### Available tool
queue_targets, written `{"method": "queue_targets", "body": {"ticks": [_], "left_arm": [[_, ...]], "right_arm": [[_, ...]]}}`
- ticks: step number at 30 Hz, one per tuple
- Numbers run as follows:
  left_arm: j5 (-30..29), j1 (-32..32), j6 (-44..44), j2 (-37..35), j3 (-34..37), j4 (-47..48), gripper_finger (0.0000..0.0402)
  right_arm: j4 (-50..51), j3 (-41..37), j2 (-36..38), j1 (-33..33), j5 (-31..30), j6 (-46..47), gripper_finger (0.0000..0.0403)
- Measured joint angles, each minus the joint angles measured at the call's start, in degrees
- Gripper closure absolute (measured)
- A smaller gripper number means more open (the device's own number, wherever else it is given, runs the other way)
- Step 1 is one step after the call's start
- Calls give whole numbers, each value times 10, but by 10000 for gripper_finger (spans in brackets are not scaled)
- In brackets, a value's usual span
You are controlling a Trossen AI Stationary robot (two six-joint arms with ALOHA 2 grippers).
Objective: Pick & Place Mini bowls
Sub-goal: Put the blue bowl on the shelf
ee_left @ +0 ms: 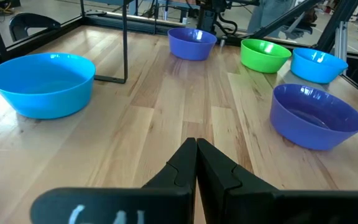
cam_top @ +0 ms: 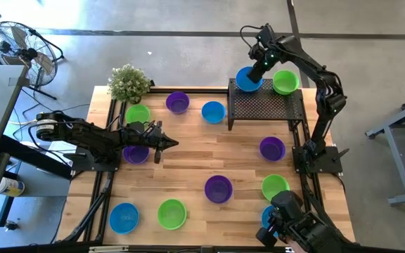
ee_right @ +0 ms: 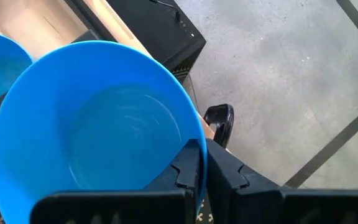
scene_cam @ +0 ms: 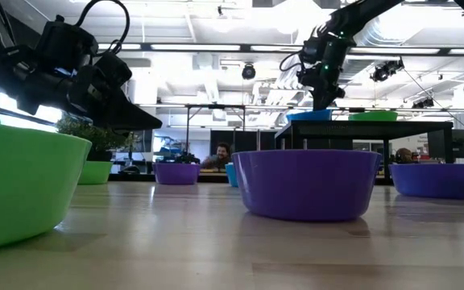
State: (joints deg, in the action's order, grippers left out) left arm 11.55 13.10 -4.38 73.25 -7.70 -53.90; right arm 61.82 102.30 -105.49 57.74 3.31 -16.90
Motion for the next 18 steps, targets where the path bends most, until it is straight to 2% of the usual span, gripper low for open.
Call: {"method": "queue_targets", "body": {"ticks": [18], "left_arm": [[0,0,0,0,0,0,397]], "right_arm": [[16,0,-14,0,-12,30,381]]}}
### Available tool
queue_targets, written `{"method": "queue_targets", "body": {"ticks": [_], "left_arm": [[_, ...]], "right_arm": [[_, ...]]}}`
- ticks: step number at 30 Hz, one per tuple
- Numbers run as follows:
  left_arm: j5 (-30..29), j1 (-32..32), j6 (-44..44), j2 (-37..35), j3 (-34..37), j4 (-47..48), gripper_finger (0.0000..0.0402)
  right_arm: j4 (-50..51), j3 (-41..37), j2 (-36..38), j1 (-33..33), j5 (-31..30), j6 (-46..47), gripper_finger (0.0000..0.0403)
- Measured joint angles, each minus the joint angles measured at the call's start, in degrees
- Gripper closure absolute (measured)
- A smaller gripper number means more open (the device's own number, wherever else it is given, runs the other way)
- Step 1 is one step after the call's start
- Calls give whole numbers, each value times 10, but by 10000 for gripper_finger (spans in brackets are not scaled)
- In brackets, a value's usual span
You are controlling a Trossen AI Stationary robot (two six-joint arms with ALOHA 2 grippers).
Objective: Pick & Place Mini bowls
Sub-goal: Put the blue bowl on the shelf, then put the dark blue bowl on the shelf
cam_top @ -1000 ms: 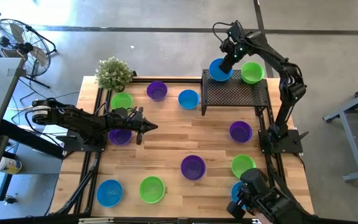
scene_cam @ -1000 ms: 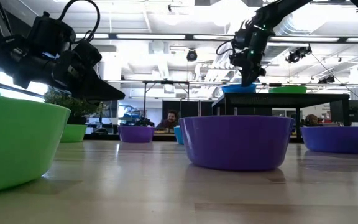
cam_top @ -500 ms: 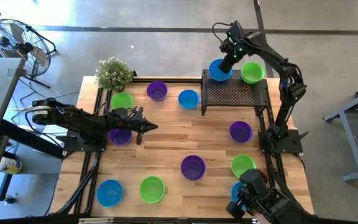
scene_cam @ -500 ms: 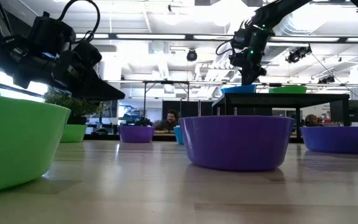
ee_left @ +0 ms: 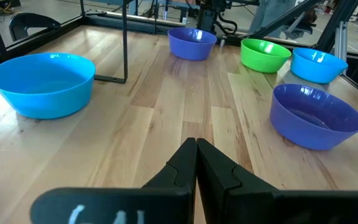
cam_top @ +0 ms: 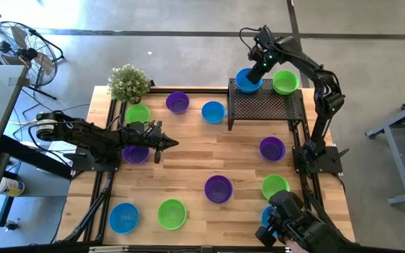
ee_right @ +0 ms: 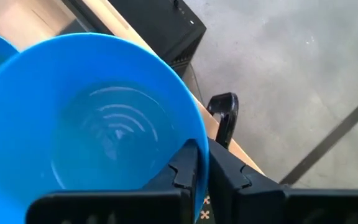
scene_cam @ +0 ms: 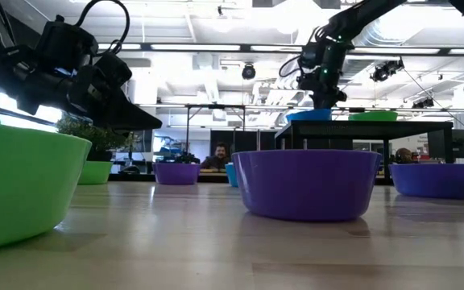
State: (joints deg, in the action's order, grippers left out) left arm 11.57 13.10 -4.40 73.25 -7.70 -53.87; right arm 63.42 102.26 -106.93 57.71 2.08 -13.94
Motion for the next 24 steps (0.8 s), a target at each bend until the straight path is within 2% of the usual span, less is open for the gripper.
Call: {"method": "queue_targets", "body": {"ticks": [8,12,17,21,24], "left_arm": [[0,0,0,0,0,0,397],[0,0,0,0,0,0,397],[0,0,0,0,0,0,397],[0,0,0,0,0,0,397],[0,0,0,0,0,0,397]], "right_arm": [[17,0,0,0,-28,5,319],[19,0,7,-2,-36,-1,310],[19,0,50,-14,-53,-11,332],[18,0,89,-41,-18,-1,372],[-1,0,111,-76,-15,-2,398]]}}
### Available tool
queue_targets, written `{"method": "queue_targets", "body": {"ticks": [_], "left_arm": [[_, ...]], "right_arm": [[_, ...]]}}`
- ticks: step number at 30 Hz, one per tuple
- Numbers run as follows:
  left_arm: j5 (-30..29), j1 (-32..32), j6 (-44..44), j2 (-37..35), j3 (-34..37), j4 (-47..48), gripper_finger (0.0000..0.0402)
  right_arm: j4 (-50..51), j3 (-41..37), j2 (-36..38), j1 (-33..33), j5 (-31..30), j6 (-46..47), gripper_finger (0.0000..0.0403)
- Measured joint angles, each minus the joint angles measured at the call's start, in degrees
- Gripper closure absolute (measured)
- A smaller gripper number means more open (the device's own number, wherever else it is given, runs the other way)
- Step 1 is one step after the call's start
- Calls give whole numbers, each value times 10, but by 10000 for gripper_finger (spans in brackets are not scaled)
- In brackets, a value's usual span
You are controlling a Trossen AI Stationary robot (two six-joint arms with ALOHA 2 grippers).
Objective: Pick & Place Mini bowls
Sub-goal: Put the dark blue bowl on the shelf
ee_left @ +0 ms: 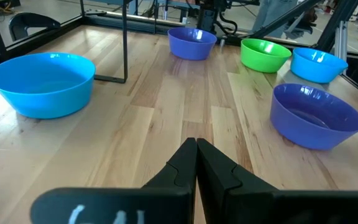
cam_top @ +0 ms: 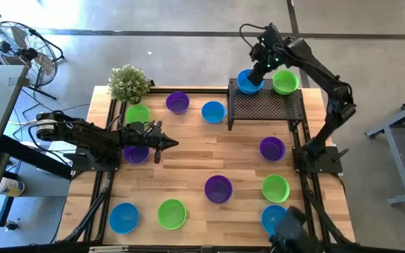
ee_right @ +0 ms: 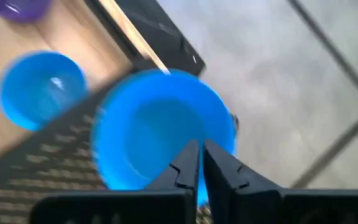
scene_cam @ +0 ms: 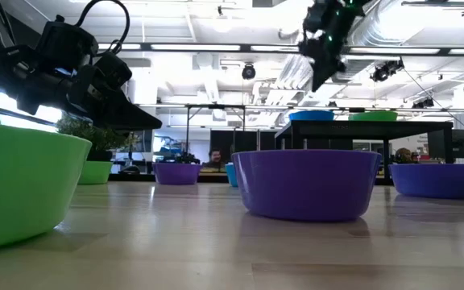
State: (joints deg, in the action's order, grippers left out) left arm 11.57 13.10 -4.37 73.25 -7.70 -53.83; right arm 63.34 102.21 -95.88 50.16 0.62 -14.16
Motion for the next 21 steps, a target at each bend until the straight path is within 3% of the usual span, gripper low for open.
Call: {"method": "queue_targets", "body": {"ticks": [11,21], "left_arm": [[0,0,0,0,0,0,397],[-1,0,0,0,0,6,397]], "right_arm": [[-103,0,27,-164,5,27,400],[-157,-1,27,-317,-94,68,402]]}}
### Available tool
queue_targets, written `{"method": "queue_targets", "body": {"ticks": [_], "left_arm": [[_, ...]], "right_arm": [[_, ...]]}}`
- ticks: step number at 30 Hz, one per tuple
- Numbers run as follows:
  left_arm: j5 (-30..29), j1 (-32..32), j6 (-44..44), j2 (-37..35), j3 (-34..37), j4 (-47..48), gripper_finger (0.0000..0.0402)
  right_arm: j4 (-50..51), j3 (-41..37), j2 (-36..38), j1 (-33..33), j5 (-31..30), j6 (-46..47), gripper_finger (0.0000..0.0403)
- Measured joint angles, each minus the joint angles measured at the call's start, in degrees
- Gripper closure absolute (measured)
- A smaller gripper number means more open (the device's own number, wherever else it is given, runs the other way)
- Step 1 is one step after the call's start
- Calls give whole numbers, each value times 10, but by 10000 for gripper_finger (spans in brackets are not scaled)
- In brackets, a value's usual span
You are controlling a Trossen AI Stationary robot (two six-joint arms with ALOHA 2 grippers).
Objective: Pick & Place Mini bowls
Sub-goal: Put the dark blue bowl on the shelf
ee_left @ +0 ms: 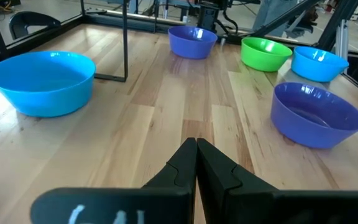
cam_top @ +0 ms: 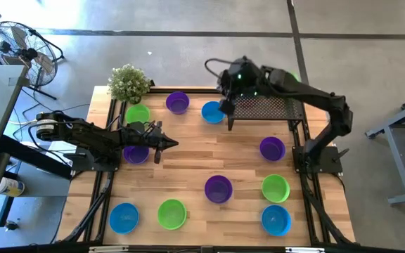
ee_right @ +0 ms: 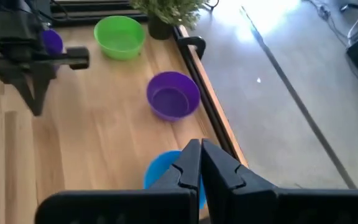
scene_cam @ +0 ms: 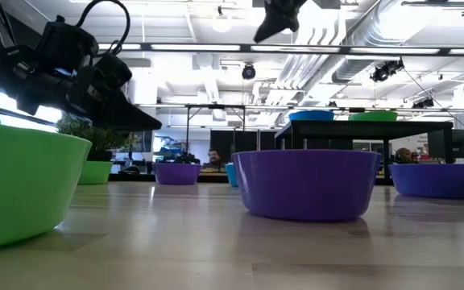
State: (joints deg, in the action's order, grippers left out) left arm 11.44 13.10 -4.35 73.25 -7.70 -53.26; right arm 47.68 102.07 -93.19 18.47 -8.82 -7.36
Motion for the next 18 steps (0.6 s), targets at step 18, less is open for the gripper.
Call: {"method": "queue_targets", "body": {"ticks": [18], "left_arm": [[-4,0,0,0,-1,11,397]], "right_arm": [[-217,-346,114,-258,-194,234,402]]}}
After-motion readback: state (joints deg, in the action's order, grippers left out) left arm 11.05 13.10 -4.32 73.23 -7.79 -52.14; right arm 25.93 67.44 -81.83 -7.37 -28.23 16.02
